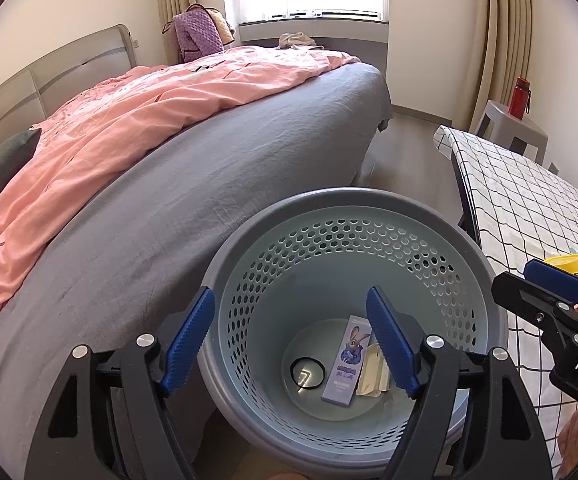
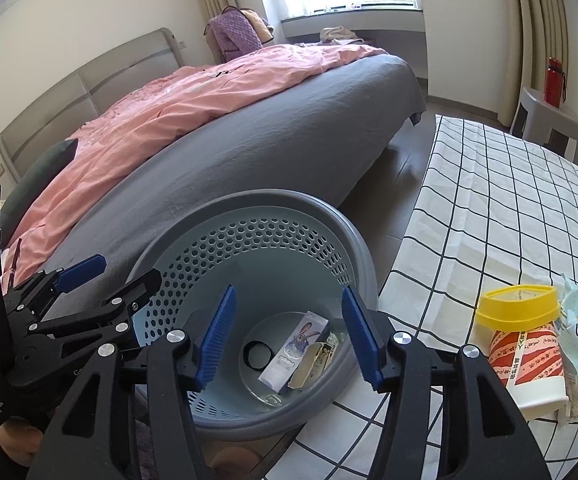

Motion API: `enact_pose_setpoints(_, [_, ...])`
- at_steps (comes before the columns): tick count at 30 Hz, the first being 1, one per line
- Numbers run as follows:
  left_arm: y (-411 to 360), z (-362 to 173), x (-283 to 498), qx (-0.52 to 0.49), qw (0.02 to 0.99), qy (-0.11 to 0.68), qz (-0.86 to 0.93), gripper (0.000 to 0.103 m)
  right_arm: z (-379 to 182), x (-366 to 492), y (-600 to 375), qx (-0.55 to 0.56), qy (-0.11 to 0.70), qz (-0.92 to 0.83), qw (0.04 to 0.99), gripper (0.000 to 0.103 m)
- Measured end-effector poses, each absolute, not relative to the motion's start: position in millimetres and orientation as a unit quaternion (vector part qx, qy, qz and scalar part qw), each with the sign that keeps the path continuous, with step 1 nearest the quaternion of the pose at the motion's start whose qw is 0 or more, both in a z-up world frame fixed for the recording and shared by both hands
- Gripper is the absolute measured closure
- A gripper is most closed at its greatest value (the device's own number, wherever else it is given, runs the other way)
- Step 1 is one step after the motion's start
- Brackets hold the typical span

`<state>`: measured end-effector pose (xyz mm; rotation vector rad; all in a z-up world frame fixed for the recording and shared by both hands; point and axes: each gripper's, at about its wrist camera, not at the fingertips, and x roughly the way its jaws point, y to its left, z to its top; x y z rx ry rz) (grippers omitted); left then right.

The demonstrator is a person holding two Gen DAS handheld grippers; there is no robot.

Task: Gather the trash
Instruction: 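Move both grippers over the wastebasket and open them to drop the items, then move the right gripper back toward the cup and wrappers on the bed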

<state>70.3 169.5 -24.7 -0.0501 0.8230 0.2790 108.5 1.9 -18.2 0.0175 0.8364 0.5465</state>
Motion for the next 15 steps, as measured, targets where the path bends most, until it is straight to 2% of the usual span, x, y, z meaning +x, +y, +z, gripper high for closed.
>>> enact_pose_setpoints(4, [167,-24,69,-0.024,0.908,0.396,0.135,0.028,-15,104,-2,0.009,0.395,0.257,0.882,0.040])
enact_pose_setpoints(15, [155,-21,65,-0.022,0.911,0.391,0.126,0.028,-5,87,-26,0.015,0.383,0.240,0.892,0.032])
